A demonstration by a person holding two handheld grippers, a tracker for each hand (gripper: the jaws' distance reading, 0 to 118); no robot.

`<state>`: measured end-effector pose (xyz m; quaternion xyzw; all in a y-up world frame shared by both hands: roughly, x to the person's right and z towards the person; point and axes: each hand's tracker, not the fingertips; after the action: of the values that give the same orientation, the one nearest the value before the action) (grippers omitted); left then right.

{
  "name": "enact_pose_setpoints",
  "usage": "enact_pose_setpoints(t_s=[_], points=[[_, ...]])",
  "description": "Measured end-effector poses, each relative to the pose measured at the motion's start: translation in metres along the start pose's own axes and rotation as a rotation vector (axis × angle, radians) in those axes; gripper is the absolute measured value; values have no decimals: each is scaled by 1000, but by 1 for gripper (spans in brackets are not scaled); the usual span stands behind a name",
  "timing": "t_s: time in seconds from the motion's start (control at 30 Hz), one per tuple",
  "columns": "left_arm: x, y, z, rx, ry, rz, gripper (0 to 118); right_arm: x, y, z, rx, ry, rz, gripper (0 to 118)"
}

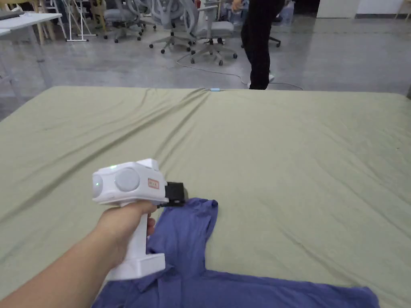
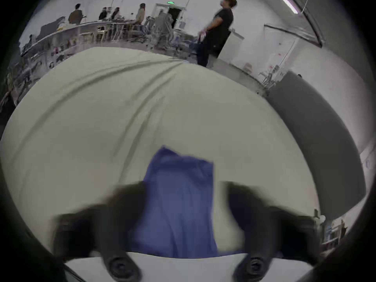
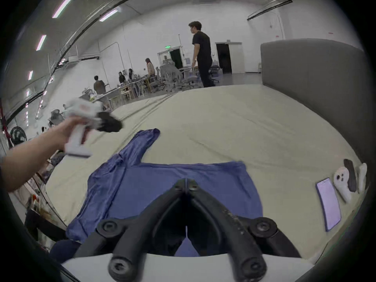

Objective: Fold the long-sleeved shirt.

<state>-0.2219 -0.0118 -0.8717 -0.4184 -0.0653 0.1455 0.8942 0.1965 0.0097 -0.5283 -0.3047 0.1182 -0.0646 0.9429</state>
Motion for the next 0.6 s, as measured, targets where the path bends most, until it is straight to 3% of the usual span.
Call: enact_pose_setpoints(t_s=[0.03,0.07,0.13,0.27,0.33,0.4,0.43,0.53,0.6], points=[[-1,10,-22,-3,31,-1,118,3,-1,-4,-16,12,-9,3],[-5,19,-39,16,148,-66,115,6,-3,-9,-35,20,-20,3],[-5,29,-58,26,184,-23,107,12,-9,-16,-59,18,-41,3],[-13,18,-104,-130,111,87,101,22,-19,-28,-117,6,-73,3],[-8,5,-108,-165,100,76,81,26,-21,-29,-129,-1,-87,3],[5,0,-101,-167,264,-146,34,26,-22,-26,-131,-13,-95,3],[9,-1,-93,-164,302,-222,2,26,-22,-25,-132,-17,-94,3],[4,13,-54,-81,193,-140,2,20,-20,-20,-136,-20,-85,3],[8,14,-21,-30,179,-190,2,14,-15,-11,-129,-11,-90,3]])
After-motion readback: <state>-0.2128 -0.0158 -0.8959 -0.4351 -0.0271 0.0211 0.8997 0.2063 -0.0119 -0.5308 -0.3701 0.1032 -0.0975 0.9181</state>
